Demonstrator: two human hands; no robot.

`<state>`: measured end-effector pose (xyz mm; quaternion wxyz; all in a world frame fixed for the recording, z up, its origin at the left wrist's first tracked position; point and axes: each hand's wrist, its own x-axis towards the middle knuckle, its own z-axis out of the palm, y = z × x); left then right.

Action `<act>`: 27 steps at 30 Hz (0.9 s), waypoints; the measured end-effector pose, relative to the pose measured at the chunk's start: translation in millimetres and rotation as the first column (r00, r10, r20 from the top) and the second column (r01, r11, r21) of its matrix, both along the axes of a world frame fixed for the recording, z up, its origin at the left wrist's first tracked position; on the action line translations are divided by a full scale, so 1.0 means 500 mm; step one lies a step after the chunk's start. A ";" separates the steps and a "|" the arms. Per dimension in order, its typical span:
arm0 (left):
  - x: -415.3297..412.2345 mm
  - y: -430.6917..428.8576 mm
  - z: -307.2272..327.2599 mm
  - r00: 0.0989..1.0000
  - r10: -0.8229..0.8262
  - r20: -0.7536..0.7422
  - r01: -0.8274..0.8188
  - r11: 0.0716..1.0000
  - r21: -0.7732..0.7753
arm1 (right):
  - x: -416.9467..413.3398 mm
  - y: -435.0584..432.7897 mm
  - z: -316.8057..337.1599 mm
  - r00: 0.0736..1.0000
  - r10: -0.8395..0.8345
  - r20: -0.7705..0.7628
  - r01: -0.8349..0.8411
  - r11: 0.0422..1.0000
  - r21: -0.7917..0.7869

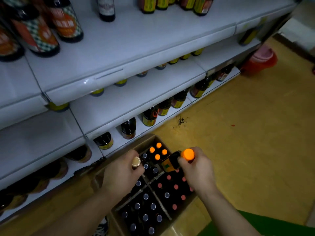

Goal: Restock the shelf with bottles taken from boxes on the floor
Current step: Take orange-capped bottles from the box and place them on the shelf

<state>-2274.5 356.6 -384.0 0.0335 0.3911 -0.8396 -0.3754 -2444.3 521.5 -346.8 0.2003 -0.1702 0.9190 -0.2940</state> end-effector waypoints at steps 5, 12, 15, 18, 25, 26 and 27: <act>0.008 0.012 0.141 1.000 -0.017 -0.012 0.016 0.998 -0.063 | 0.011 0.006 0.134 1.000 0.021 -0.010 -0.022 0.998 -0.053; 0.014 0.027 0.356 0.997 -0.025 -0.071 0.013 0.986 -0.165 | 0.023 0.022 0.330 0.998 0.020 -0.063 -0.029 0.989 -0.145; 0.012 0.031 0.443 0.993 -0.028 -0.118 0.000 0.974 -0.227 | 0.027 0.027 0.412 0.992 0.024 -0.122 -0.046 0.982 -0.181; 0.010 0.035 0.526 0.989 -0.046 -0.140 0.009 0.968 -0.252 | 0.029 0.029 0.485 0.979 0.050 -0.198 -0.084 0.982 -0.168; 0.017 0.036 0.710 0.973 -0.057 -0.225 -0.022 0.941 -0.337 | 0.046 0.024 0.639 0.942 0.074 -0.328 -0.163 0.954 -0.252; 0.020 0.035 0.734 0.968 -0.064 -0.245 -0.024 0.940 -0.339 | 0.048 0.022 0.659 0.938 0.076 -0.339 -0.171 0.951 -0.259; 0.025 0.033 0.756 0.965 -0.065 -0.253 -0.026 0.941 -0.337 | 0.051 0.020 0.680 0.933 0.076 -0.351 -0.176 0.948 -0.264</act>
